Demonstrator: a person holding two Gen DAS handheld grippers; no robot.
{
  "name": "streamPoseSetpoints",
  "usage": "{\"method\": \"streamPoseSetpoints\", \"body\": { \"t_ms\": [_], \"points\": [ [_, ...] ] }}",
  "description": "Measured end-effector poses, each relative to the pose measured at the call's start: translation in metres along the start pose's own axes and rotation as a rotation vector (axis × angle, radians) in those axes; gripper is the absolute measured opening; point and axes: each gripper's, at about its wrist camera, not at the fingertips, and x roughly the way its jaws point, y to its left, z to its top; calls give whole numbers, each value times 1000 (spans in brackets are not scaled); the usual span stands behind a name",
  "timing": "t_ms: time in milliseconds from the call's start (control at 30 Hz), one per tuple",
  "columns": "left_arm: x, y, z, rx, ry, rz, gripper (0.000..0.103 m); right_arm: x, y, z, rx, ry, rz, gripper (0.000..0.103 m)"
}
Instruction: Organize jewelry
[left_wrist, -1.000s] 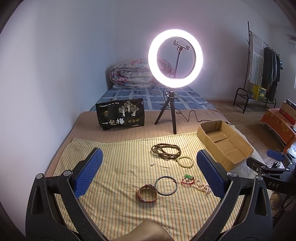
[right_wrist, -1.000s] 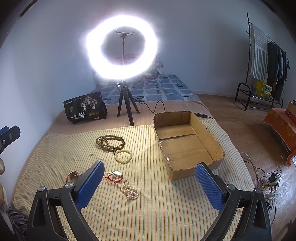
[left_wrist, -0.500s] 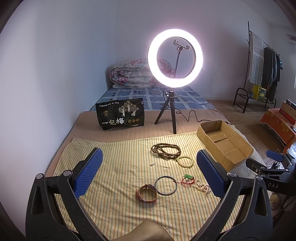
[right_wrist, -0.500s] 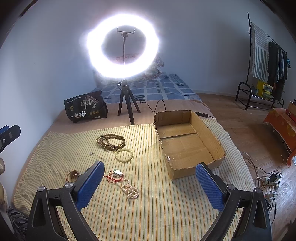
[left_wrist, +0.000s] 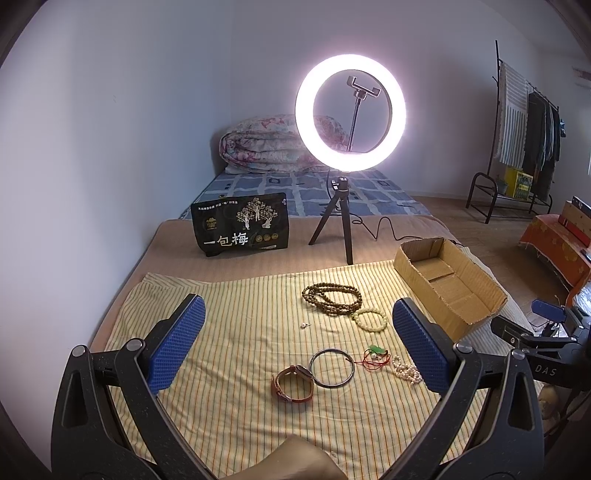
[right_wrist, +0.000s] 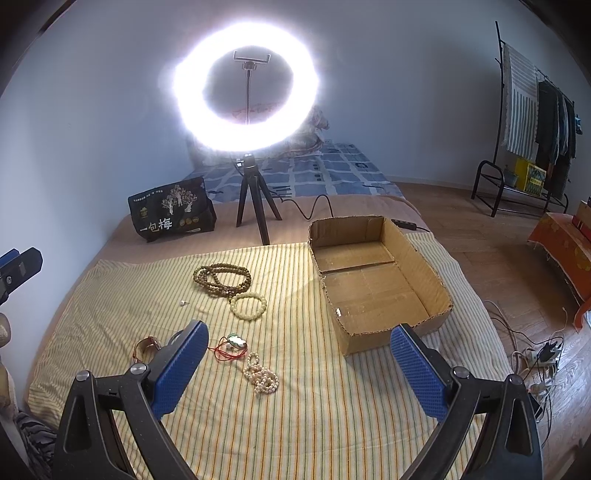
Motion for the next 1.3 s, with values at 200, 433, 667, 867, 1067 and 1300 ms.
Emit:
{"method": "streamPoseSetpoints", "body": {
  "t_ms": [200, 433, 667, 867, 1067, 1300],
  "points": [
    [4, 2, -4, 0, 7, 8, 103, 2, 0, -1, -2, 4, 5, 100],
    [11, 3, -5, 0, 22, 25, 103, 8, 3, 0, -11, 11, 20, 100],
    [28, 21, -7, -12, 68, 62, 103, 24, 2, -4, -20, 28, 24, 98],
    [50, 38, -16, -32, 143, 79, 103, 45, 3, -9, -60, 81, 48, 96],
    [76, 55, -23, -72, 242, 37, 103, 65, 19, -15, -143, 153, 101, 90],
    [116, 62, -47, -109, 421, -5, 81, 91, 39, -26, -224, 280, 186, 85]
  ]
}}
